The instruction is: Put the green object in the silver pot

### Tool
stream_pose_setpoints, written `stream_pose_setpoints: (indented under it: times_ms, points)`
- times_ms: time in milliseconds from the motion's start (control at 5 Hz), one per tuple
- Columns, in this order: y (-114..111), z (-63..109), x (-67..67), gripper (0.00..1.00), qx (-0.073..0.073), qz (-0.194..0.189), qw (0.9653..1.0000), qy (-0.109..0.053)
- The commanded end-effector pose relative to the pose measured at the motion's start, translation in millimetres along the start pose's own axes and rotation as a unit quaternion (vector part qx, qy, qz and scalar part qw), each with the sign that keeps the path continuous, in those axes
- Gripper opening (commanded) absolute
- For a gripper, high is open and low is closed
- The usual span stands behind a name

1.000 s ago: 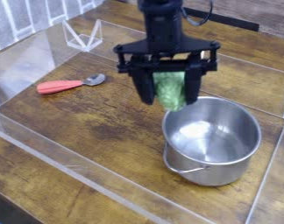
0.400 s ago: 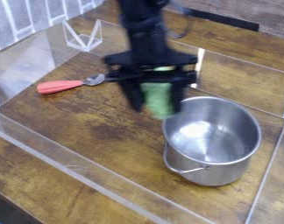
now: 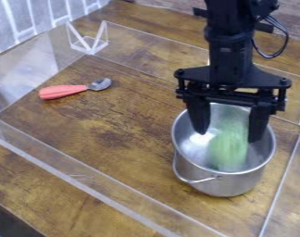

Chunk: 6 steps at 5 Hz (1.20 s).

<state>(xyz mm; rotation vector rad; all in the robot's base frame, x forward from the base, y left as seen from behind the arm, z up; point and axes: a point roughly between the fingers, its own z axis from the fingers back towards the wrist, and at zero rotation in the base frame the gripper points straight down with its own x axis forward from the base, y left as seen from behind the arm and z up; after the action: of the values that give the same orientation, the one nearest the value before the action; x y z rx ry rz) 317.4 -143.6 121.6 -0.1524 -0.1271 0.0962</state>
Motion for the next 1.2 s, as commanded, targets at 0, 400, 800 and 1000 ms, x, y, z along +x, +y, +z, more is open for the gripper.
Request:
stream_pose_setpoints:
  times_ms: [0, 400, 800, 1000]
  points:
    - [-10, 29.8, 2.2, 1.0, -0.014, -0.011, 0.9995, -0.028]
    - [-13, 32.5, 13.4, 1.0, -0.013, -0.05, 0.9984, -0.025]
    - [-3, 31.9, 8.8, 1.0, 0.001, -0.04, 0.9991, -0.01]
    - [4, 33.0, 8.9, 1.0, 0.01, -0.014, 0.9998, -0.009]
